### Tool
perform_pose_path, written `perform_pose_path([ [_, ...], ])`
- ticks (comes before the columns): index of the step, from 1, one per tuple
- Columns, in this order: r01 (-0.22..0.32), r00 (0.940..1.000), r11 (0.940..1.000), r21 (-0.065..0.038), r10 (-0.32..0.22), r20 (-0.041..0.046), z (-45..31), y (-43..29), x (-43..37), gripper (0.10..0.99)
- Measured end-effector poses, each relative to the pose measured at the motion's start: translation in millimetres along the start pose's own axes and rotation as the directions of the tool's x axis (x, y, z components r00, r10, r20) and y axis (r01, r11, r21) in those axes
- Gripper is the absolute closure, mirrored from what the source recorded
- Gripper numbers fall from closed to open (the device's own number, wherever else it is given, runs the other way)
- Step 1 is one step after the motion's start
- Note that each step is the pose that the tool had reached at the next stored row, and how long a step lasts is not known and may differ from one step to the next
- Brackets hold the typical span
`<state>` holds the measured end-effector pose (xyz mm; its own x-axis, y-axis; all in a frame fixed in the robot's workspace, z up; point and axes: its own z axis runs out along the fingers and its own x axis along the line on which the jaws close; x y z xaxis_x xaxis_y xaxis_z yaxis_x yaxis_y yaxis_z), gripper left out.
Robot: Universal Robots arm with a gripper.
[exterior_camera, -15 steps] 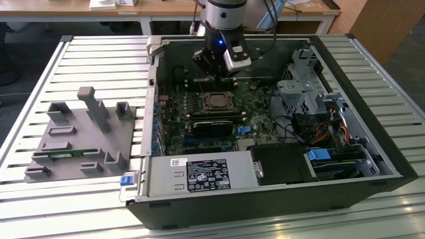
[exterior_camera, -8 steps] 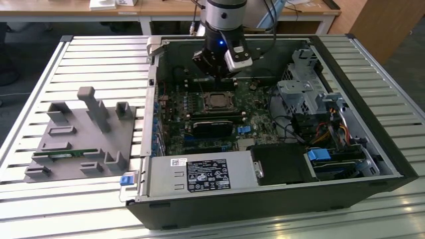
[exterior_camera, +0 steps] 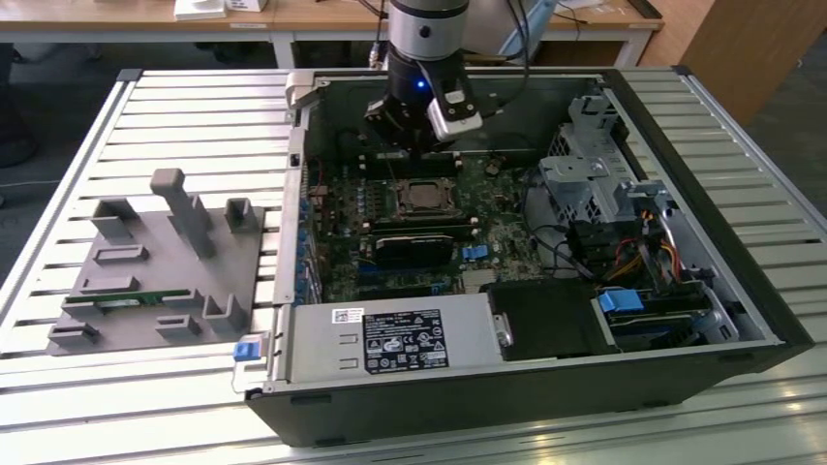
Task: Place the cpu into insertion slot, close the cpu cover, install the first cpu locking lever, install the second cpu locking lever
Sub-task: 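Install the first cpu locking lever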
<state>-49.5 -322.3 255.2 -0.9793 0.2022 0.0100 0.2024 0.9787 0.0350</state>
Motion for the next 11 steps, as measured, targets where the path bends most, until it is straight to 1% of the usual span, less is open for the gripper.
perform_pose_path([
  [4,0.0,1.0,1.0,0.0,0.0,0.0012,0.1,-1.8,8.6,0.98],
  [7,0.001,0.9999,1.0,-0.002,-0.001,0.0102,0.0,-3.1,14.9,0.98],
  [10,0.012,0.9997,0.9999,-0.008,-0.012,0.0192,0.1,-3.2,15.7,0.98],
  [11,0.017,0.9996,0.9998,-0.011,-0.017,0.0234,0.2,-3.2,15.7,0.98],
])
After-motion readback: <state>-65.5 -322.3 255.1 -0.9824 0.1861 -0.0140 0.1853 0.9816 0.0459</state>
